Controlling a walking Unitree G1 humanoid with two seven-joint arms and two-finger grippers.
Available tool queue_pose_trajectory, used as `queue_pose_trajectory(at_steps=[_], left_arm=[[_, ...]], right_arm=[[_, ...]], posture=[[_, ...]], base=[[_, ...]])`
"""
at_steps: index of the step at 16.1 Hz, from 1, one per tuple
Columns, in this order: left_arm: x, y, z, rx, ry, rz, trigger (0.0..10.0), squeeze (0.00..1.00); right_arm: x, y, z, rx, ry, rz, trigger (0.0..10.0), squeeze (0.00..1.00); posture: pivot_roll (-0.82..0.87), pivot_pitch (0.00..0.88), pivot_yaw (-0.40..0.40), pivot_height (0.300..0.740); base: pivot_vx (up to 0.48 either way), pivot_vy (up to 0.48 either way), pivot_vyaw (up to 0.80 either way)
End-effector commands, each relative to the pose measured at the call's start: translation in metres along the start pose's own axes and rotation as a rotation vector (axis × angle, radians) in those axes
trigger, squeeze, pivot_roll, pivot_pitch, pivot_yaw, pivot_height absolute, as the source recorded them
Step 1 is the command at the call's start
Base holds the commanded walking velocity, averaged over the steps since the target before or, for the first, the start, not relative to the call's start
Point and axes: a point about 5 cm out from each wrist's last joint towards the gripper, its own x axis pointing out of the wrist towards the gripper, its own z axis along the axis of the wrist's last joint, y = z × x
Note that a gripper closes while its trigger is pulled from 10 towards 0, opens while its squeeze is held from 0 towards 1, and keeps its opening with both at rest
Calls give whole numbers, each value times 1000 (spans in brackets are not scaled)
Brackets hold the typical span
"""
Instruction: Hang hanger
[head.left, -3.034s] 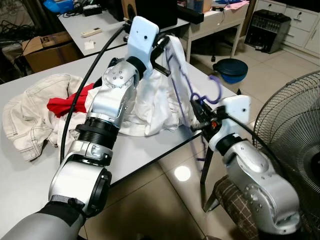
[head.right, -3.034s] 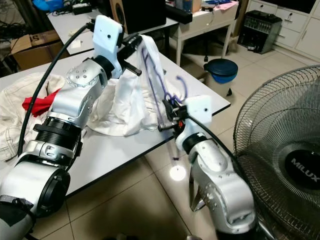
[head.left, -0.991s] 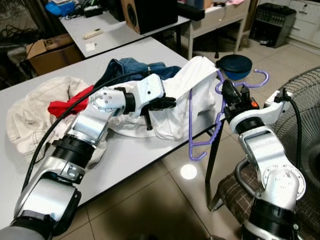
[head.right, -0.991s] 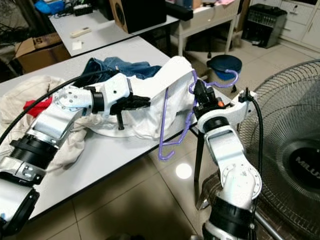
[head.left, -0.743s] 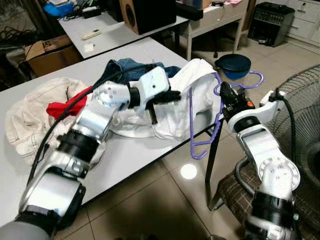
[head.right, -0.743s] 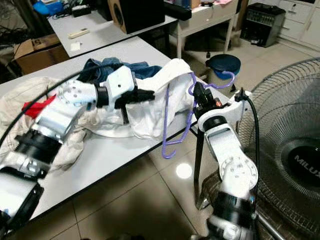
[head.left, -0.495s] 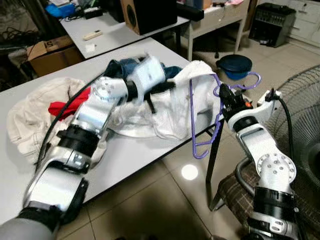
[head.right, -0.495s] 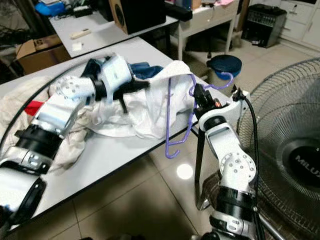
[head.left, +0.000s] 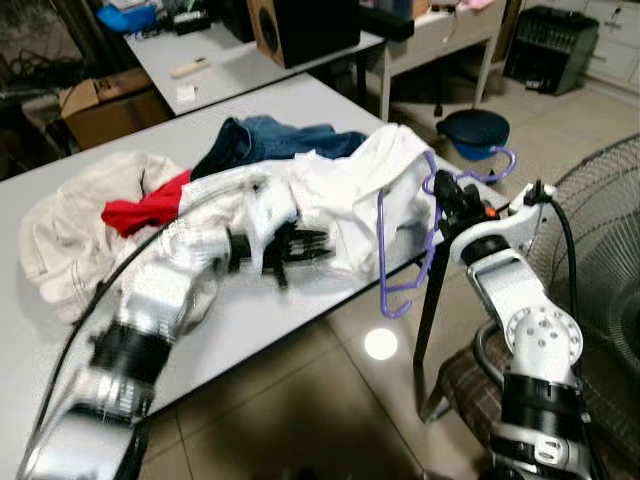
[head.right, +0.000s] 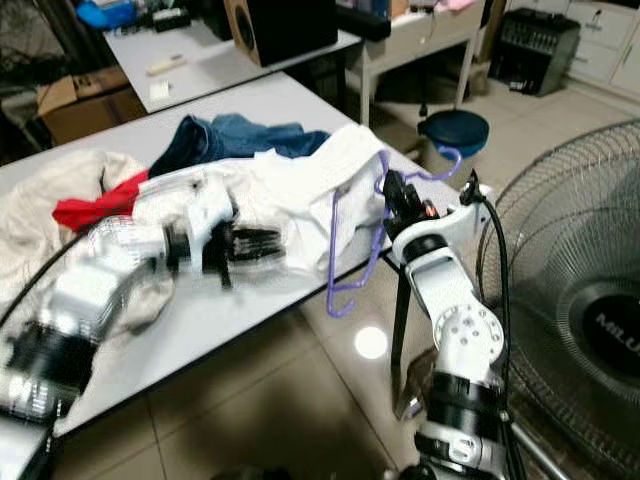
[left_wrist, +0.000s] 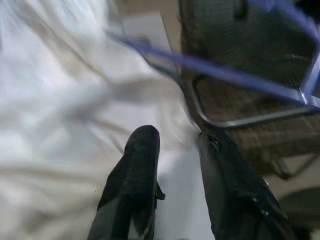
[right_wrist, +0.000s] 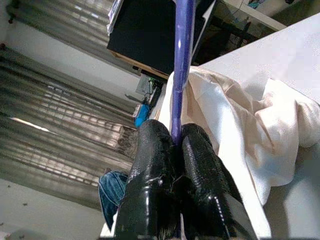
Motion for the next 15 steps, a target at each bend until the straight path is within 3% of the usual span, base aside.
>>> queue_pose_trajectory(at_steps=[1,3,4,5,6,10,15], left_arm=[[-3,1,-5,59,52,53,10000,1000],[1,-5,-28,111,96,144,10000,1000],[4,-9,-31,95,57,158,10000,604],[8,-10,-31,84,13,183,10000,0],[16,-16,-32,50,-76,209,10000,0],[30,-30,-32,66,-174,168,10000,0],[54,-45,-38,69,-170,83,10000,0]], right_arm=[[3,6,1,19,-5,33,10000,0],[2,6,5,31,-9,34,10000,0],[2,6,4,33,-9,34,10000,0],[2,6,3,32,-6,34,10000,0],[2,7,2,32,-4,34,10000,0],[0,8,3,44,-22,36,10000,0],[0,10,3,62,-38,38,10000,0]], posture=[[-105,0,133,740],[-101,0,123,740],[-101,0,121,740],[-102,0,121,740],[-110,0,132,740],[-124,0,149,740],[-138,0,163,740]], base=[[0,0,0],[0,0,0],[0,0,0],[0,0,0],[0,0,0],[0,0,0],[0,0,0]])
